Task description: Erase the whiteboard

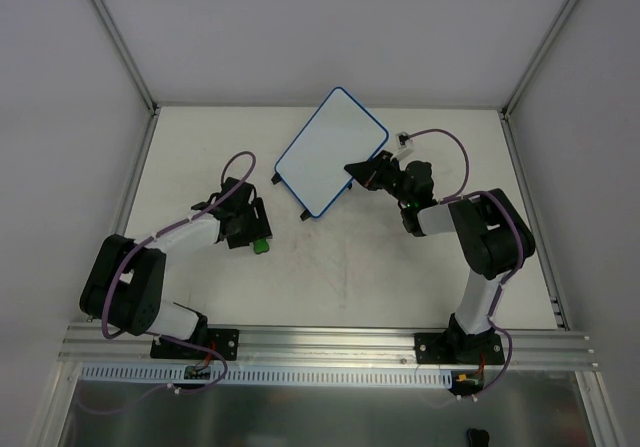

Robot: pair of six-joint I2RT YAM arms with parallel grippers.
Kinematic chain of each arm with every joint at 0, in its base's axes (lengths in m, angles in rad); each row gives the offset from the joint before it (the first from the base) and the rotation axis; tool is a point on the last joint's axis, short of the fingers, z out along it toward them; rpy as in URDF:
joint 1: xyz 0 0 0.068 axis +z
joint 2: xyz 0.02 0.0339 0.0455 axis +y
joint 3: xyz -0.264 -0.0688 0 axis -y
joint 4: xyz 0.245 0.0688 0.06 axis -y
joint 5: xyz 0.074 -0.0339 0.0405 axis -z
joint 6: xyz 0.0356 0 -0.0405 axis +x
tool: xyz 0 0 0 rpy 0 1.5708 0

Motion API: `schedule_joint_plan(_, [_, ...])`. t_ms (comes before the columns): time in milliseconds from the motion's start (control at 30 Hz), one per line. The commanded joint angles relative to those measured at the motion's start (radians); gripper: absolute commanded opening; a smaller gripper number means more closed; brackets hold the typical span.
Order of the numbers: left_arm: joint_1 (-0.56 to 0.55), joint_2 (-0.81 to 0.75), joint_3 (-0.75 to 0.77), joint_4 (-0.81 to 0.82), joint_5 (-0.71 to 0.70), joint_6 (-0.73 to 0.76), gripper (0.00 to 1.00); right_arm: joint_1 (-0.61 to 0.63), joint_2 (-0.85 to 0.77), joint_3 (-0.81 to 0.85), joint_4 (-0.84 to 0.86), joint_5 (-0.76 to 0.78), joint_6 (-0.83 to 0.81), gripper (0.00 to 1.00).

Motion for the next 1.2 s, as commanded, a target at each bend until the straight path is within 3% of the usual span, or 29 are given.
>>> schedule_joint_plan(0, [0.013,-0.015,0.006,-0.028,-0.009,0.006,0.65,0.013,0.002,0.028,0.073,-0.061,-0.007,0.09])
schedule_joint_plan(300, [0.013,-0.164,-0.026,-0.029,-0.05,0.026,0.88,0.011,0.008,0.028,0.076,-0.057,0.0,0.38])
schedule_joint_plan(633, [0.012,-0.2,-0.034,-0.034,-0.055,0.028,0.93,0.002,0.021,0.025,0.092,-0.057,0.017,0.43])
schedule_joint_plan(833, [0.012,-0.218,-0.035,-0.034,-0.061,0.028,0.95,-0.006,0.03,0.016,0.113,-0.052,0.037,0.69])
schedule_joint_plan(867, [0.013,-0.221,-0.037,-0.034,-0.061,0.029,0.95,-0.01,0.033,0.012,0.139,-0.051,0.043,0.79])
schedule_joint_plan(1167, [0.013,-0.269,-0.043,-0.035,-0.07,0.026,0.99,-0.049,0.052,-0.041,0.251,-0.031,0.125,0.97])
